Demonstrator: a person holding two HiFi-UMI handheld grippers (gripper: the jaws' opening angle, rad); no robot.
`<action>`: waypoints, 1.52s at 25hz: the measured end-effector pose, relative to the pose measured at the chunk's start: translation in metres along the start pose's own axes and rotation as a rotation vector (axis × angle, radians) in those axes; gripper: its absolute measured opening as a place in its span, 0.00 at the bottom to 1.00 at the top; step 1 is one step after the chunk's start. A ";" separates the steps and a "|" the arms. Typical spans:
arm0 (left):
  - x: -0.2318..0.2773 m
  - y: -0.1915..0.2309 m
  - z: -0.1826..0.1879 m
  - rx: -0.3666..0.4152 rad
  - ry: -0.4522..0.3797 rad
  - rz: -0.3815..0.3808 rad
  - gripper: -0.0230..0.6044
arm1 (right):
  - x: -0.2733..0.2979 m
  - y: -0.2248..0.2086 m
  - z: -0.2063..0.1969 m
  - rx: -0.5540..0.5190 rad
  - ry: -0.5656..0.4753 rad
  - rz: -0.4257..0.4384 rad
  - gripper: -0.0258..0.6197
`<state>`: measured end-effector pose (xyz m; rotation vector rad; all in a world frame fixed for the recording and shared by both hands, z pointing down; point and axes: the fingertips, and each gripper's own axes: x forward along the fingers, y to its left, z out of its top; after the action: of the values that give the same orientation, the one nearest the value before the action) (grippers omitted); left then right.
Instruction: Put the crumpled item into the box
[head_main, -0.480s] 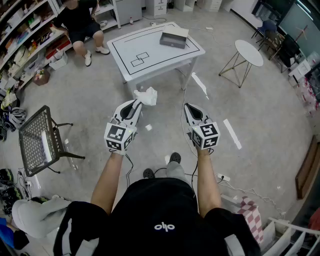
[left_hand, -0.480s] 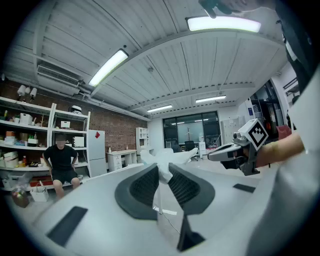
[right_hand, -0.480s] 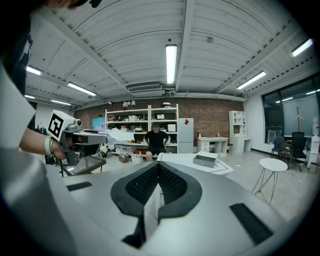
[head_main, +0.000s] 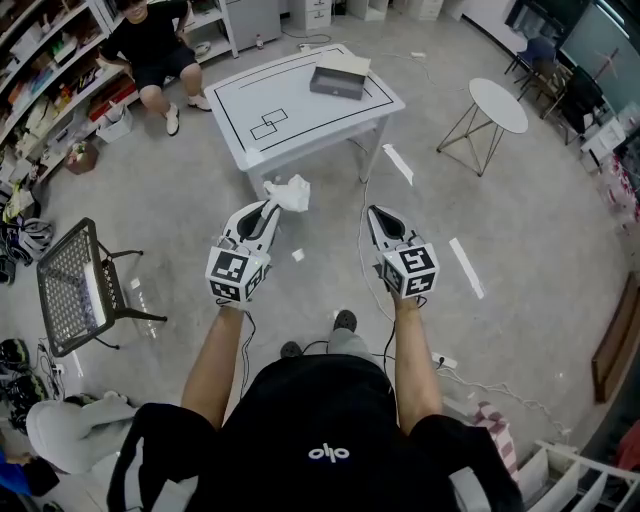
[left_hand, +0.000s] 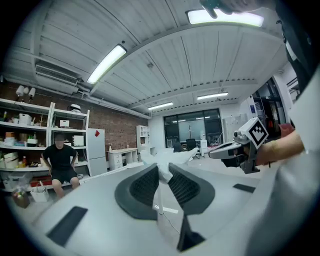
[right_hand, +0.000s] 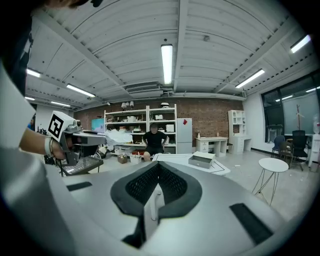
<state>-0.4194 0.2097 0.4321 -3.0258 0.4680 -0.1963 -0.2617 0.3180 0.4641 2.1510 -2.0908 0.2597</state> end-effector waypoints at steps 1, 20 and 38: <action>0.008 -0.002 0.001 0.001 0.003 0.002 0.14 | 0.000 -0.009 0.000 0.002 -0.003 0.000 0.05; 0.131 -0.053 0.020 0.010 0.015 0.046 0.14 | -0.004 -0.151 -0.005 0.034 -0.029 0.041 0.05; 0.244 0.008 0.016 -0.001 -0.005 0.042 0.14 | 0.085 -0.235 0.004 0.024 -0.015 0.033 0.05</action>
<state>-0.1886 0.1284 0.4441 -3.0134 0.5310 -0.1857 -0.0251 0.2413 0.4844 2.1395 -2.1439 0.2751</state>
